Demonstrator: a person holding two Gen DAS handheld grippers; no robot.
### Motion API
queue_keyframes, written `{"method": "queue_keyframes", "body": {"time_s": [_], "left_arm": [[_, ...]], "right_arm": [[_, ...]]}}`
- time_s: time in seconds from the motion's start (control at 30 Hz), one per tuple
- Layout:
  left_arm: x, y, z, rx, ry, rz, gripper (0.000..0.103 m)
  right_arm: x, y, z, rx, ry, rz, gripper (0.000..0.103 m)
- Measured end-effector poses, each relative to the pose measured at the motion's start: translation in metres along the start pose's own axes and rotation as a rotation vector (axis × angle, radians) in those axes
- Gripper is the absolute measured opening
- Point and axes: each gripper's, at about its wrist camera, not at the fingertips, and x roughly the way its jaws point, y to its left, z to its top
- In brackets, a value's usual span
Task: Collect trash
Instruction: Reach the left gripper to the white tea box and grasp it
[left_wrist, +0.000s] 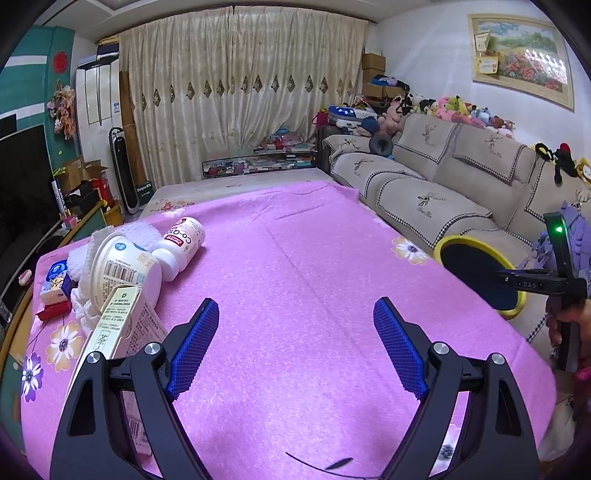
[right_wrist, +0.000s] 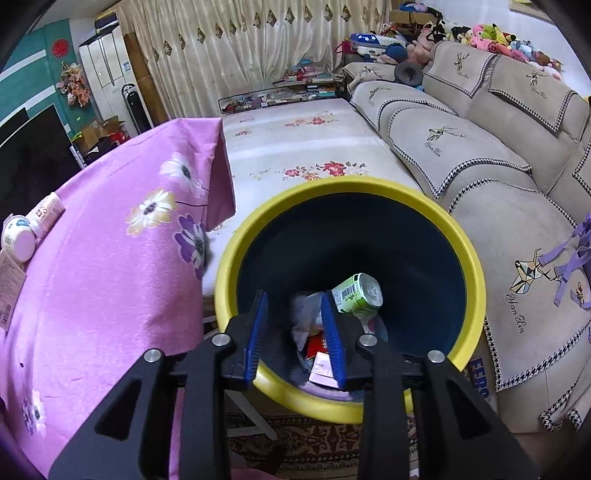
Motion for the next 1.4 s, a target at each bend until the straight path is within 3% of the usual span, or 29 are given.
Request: {"method": "queue_keyframes", "body": {"time_s": [0.3, 0.63, 0.9, 1.07, 1.3, 1.4], "left_arm": [[-0.065, 0.001, -0.007, 0.019, -0.048, 0.044, 0.088], [-0.114, 0.058, -0.053, -0.120, 0.014, 0.206, 0.089], [-0.090, 0.101, -0.071, -0.224, 0.090, 0.158, 0.088], [-0.066, 0.106, -0.068, -0.216, 0.130, 0.168, 0.069], [-0.039, 0.105, -0.061, -0.212, 0.170, 0.176, 0.064], [-0.034, 0.107, -0.060, -0.217, 0.174, 0.181, 0.056]], "right_arm": [[-0.024, 0.009, -0.009, -0.015, -0.044, 0.029, 0.032], [-0.045, 0.022, -0.022, -0.037, -0.088, 0.052, 0.037], [-0.055, 0.028, -0.023, -0.045, -0.106, 0.068, 0.037], [-0.057, 0.029, -0.024, -0.052, -0.106, 0.070, 0.037], [-0.053, 0.025, -0.024, -0.041, -0.098, 0.077, 0.038], [-0.050, 0.024, -0.025, -0.040, -0.094, 0.079, 0.037]]}}
